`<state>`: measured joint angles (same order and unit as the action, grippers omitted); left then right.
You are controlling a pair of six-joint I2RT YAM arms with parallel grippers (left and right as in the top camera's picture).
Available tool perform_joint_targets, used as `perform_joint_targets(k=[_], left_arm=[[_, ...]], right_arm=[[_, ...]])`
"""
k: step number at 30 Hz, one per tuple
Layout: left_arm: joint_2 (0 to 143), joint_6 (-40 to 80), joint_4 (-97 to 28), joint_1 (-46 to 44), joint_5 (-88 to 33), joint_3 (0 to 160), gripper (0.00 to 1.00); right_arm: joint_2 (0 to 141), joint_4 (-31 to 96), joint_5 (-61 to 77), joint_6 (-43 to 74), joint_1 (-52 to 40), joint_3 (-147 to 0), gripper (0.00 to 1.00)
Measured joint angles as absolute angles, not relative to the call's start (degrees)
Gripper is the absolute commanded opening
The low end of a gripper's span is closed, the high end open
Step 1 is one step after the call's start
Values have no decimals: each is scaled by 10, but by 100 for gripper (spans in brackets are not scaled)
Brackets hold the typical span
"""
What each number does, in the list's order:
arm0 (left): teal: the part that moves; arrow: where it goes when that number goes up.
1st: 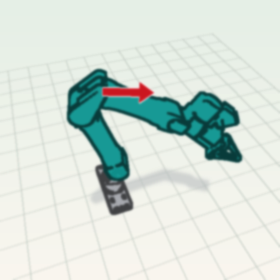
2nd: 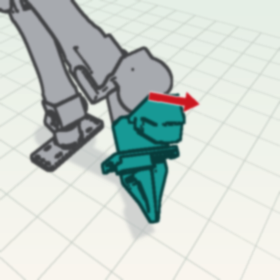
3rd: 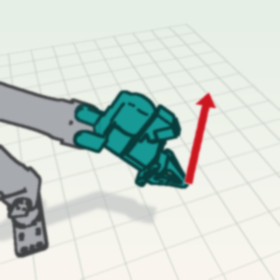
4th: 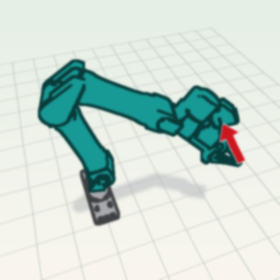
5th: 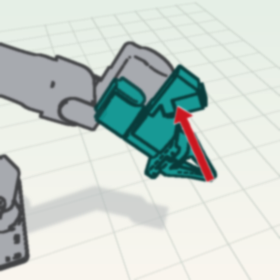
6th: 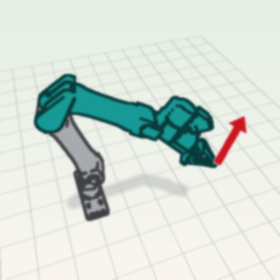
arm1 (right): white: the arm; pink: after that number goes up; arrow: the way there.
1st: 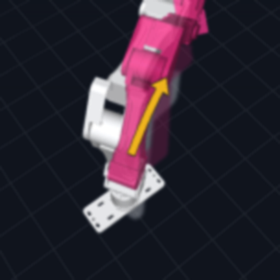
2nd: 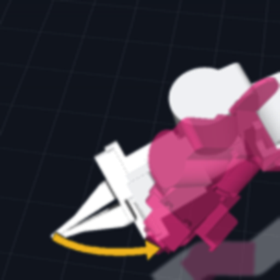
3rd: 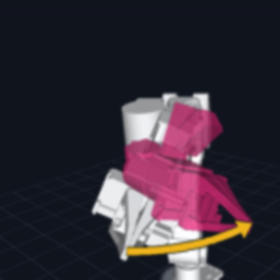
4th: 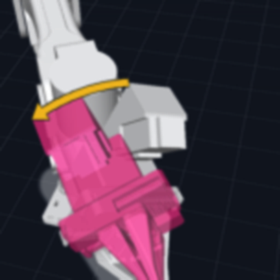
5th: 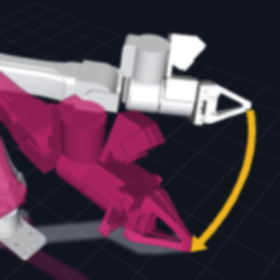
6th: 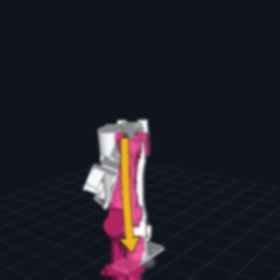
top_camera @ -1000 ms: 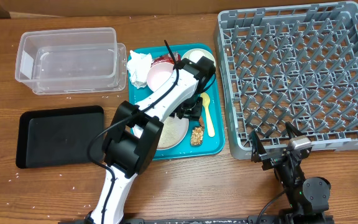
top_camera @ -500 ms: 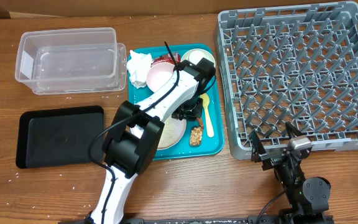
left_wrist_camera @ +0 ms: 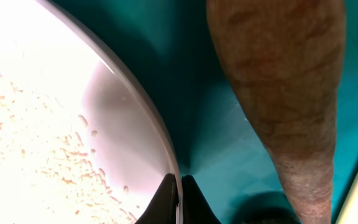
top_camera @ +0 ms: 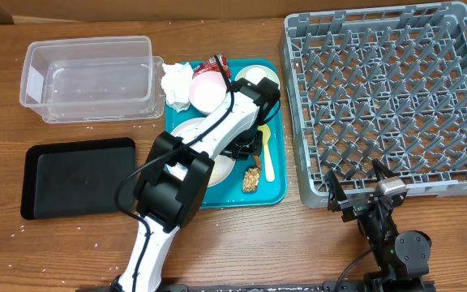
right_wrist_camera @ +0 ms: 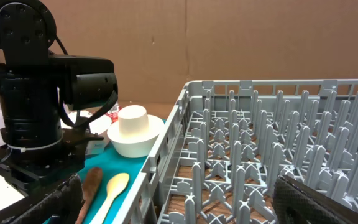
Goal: Sort waste into correct bins and load items into the dishwasher
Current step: 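Grasp the white plate rim with the left gripper and lift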
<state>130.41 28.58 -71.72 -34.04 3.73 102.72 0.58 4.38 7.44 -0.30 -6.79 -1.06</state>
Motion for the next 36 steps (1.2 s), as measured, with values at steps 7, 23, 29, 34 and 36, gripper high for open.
perform_joint_targets(k=[7,23,29,34,36], left_arm=[[1304,286,-758,-340,37,1040,4],[1308,286,-882,-349,37,1206,4],[1308,275,-892,-349,37,1236,4],[1308,254,-898,-349,49,1277,4],[1308,240,-903,-349,51,1297,4]], right_arm=[[6,44,74,-3,-68,-11,100],[6,43,74,-3,-68,-11,100],[6,44,74,-3,-68,-11,100],[6,44,75,-3,-68,-11,100],[6,44,74,-3,-68,-11,100]])
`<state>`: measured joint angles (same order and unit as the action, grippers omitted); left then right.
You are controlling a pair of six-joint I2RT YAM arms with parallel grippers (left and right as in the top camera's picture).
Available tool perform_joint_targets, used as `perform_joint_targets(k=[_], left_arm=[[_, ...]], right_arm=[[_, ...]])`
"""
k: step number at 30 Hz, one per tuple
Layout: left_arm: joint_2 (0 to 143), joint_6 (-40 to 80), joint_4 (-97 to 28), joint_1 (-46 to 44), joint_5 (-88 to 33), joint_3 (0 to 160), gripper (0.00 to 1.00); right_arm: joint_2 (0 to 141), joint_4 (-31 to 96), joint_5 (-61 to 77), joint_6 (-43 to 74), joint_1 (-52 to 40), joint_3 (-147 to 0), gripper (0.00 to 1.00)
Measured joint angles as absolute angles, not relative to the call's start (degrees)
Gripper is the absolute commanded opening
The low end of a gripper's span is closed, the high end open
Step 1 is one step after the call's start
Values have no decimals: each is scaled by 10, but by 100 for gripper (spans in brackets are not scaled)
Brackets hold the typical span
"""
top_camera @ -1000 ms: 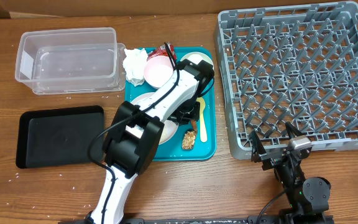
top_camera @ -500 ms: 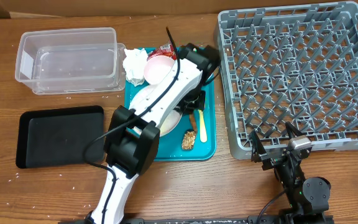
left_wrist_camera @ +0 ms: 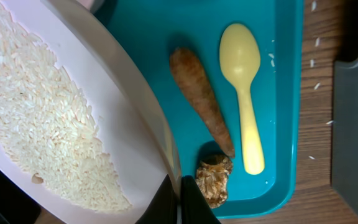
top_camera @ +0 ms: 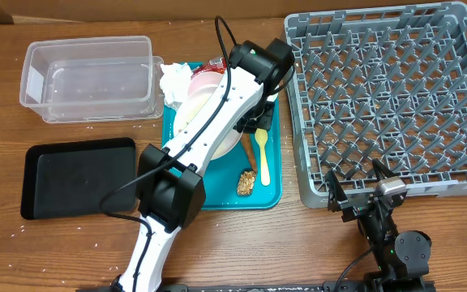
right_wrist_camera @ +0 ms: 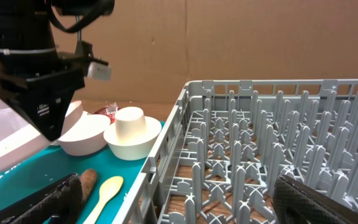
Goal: Sort waste into correct bins and load items into the dishwasher
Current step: 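Grasp the white plate rim with the left gripper and lift, then carry the plate left over the black tray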
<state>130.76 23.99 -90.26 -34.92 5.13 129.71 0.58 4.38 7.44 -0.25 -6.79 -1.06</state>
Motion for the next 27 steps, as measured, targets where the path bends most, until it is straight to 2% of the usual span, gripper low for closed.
perform_joint_targets(k=[9,21,27], left_arm=[[1308,236,-964,-349,76,1355,4],[1304,265,-965,-349,89,1362,4],[1249,274,-965,-343,102,1362,4]], right_arm=[[6,43,74,-3,-68,-11,100],[6,44,74,-3,-68,-11,100],[6,44,74,-3,-68,-11,100]])
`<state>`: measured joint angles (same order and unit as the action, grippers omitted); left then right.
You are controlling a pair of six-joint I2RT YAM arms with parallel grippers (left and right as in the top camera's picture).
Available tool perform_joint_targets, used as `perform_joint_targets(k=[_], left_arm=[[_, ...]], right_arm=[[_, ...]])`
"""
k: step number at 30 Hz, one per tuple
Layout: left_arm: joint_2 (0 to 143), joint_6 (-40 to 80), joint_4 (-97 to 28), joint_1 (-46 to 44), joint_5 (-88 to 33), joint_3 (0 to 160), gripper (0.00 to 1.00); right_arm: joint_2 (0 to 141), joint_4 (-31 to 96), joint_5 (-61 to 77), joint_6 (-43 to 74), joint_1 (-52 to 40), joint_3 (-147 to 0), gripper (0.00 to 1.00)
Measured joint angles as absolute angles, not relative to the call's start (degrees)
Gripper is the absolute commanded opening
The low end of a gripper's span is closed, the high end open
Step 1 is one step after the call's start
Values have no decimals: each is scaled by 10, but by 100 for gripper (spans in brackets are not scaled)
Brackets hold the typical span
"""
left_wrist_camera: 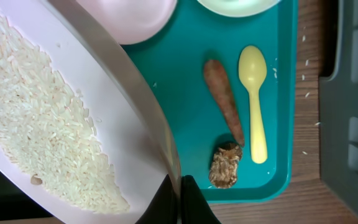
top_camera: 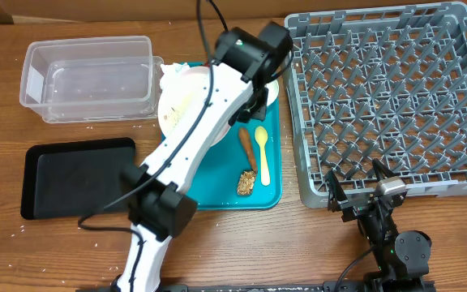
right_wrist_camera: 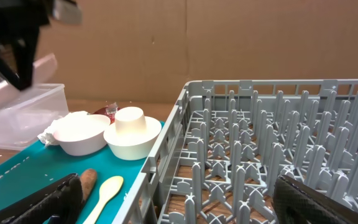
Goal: Sort waste into correct bins and load items into the dishwasher
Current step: 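Carry the plate left over the black tray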
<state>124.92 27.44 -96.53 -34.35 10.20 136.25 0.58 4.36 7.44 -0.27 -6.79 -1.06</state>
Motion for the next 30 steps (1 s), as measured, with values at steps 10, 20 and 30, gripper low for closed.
perform_joint_targets(k=[10,20,30], left_arm=[[1218,288,-967,-249,110,1367,4],[1218,297,-967,-173,109,1367,4],[1217,302,-966,-96,107,1319,4]], right_arm=[[6,44,74,-3,-68,-11,100],[6,44,74,-3,-68,-11,100],[6,44,74,-3,-68,-11,100]])
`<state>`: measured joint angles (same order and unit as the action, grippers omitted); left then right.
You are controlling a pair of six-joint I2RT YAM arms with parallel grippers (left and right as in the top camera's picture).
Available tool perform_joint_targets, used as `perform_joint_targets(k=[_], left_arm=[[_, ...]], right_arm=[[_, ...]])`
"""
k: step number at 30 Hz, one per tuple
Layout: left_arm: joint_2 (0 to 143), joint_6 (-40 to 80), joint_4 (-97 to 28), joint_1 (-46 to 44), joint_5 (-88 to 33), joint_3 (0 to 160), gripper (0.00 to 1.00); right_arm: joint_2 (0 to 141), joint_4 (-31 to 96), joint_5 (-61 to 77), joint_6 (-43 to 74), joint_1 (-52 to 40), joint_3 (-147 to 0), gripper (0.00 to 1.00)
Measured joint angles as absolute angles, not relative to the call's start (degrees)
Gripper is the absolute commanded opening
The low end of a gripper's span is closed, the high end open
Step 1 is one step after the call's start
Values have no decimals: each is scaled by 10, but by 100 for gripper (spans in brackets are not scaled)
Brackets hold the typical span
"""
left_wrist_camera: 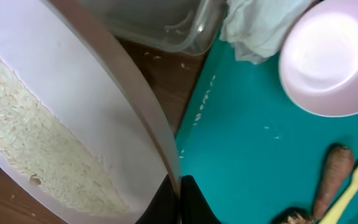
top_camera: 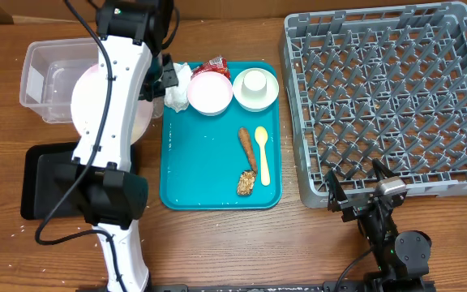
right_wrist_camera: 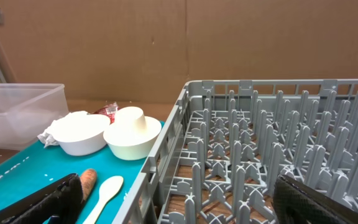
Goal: Sort waste into correct bins and load items into the dishwasher
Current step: 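Carry the plate left over the black tray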
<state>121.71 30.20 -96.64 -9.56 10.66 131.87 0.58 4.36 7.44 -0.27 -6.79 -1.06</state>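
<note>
My left gripper (top_camera: 154, 88) (left_wrist_camera: 180, 190) is shut on the rim of a white plate (top_camera: 104, 101) (left_wrist_camera: 73, 106), which carries rice (left_wrist_camera: 30, 155). The plate hangs tilted at the right end of the clear bin (top_camera: 63, 77), left of the teal tray (top_camera: 209, 162). On the tray lie a pink bowl (top_camera: 209, 91), a white cup (top_camera: 255, 88), a crumpled napkin (top_camera: 177, 85), a red wrapper (top_camera: 216, 65), a brown carrot-like piece (top_camera: 246, 146), a yellow spoon (top_camera: 263, 154) and a food scrap (top_camera: 248, 182). My right gripper (top_camera: 363, 195) (right_wrist_camera: 179, 208) stands open at the front edge of the grey dish rack (top_camera: 387, 97).
A black tray (top_camera: 75, 178) lies at the front left, just below the held plate. Loose rice grains dot the wood near the bin. The rack (right_wrist_camera: 260, 155) has its left wall beside the teal tray (right_wrist_camera: 36, 168).
The left gripper has moved left with the plate, from above the tray's back-left corner to beside the clear bin. The pink bowl and napkin now show uncovered. The right arm has not moved.
The left gripper was shut on the plate's rim low on the teal tray. Then the plate was held tilted above the tray, then higher at its back-left corner. Now it hangs off the tray by the clear bin. The right gripper stayed open at the rack.
</note>
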Motion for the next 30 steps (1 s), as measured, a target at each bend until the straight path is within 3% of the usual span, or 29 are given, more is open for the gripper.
perform_joint_targets(k=[30], left_arm=[[1120,294,-960,76,-9,1188,4]], right_arm=[[6,44,74,-3,-68,-11,100]])
